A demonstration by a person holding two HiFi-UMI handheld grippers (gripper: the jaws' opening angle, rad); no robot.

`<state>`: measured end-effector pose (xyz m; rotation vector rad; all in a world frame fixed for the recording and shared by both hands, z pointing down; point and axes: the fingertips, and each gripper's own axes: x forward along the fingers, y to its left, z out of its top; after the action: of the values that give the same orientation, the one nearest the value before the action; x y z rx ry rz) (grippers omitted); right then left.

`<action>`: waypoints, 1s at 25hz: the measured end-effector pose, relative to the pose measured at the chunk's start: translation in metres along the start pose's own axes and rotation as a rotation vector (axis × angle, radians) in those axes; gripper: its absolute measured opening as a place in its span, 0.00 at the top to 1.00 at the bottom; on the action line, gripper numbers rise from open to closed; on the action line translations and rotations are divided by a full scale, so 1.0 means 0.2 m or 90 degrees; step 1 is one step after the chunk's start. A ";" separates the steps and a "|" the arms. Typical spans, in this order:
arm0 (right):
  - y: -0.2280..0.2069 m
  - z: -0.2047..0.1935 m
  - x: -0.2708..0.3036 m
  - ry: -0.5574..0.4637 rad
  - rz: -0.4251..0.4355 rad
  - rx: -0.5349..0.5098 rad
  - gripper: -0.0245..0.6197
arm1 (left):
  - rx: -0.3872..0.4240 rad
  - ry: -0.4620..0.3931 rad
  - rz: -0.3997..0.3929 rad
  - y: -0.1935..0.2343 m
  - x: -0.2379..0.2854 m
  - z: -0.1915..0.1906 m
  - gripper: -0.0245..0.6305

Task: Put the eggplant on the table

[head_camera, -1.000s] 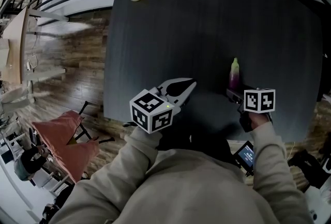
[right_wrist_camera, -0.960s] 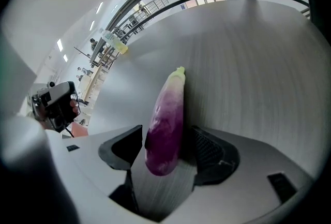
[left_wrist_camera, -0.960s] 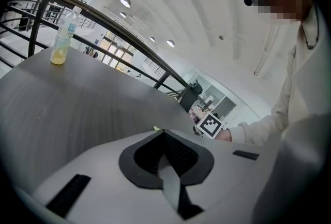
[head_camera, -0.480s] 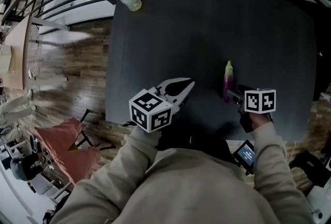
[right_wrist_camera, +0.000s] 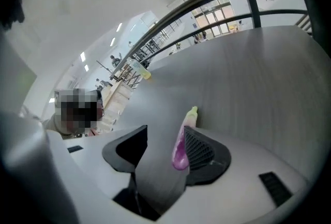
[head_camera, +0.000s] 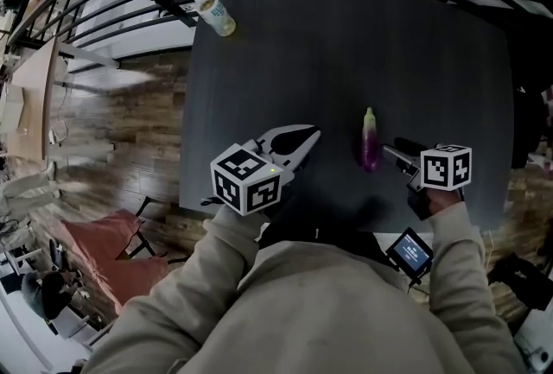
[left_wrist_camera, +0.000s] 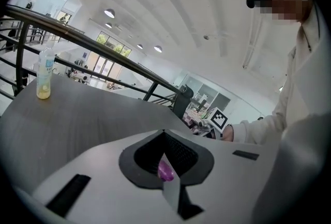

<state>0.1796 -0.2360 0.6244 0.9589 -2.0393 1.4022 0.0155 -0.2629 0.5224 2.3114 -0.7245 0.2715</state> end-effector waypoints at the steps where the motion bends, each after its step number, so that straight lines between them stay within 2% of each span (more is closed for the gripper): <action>1: 0.03 0.02 -0.03 -0.006 0.012 -0.014 0.62 | 0.006 -0.002 -0.003 -0.02 -0.01 0.02 0.96; 3: 0.10 0.06 -0.08 -0.032 0.027 -0.032 0.74 | 0.020 -0.005 -0.008 -0.05 -0.02 0.07 0.96; 4: 0.13 0.10 -0.11 -0.051 0.034 -0.037 0.85 | 0.028 -0.008 -0.011 -0.06 -0.02 0.10 0.96; 5: 0.16 0.13 -0.15 -0.072 0.045 -0.039 0.91 | 0.036 -0.012 -0.013 -0.08 -0.03 0.13 0.96; 6: 0.20 0.16 -0.18 -0.093 0.060 -0.042 0.93 | 0.044 -0.016 -0.016 -0.11 -0.03 0.16 0.96; 9: 0.35 0.26 -0.28 -0.146 0.101 -0.069 0.94 | 0.065 -0.028 -0.034 -0.20 -0.05 0.25 0.96; 13: 0.53 0.41 -0.42 -0.201 0.110 -0.119 0.94 | 0.084 -0.040 -0.071 -0.31 -0.05 0.35 0.96; 18: 0.84 0.55 -0.65 -0.273 0.169 -0.162 0.94 | 0.120 -0.084 -0.095 -0.45 -0.09 0.53 0.96; 25: 1.14 0.85 -0.96 -0.397 0.202 -0.257 0.94 | 0.201 -0.146 -0.133 -0.66 -0.18 0.90 0.96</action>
<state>0.1255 -0.2891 0.2905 1.0009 -2.8969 0.8119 0.0601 -0.2887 0.3024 2.7280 -0.5751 0.0258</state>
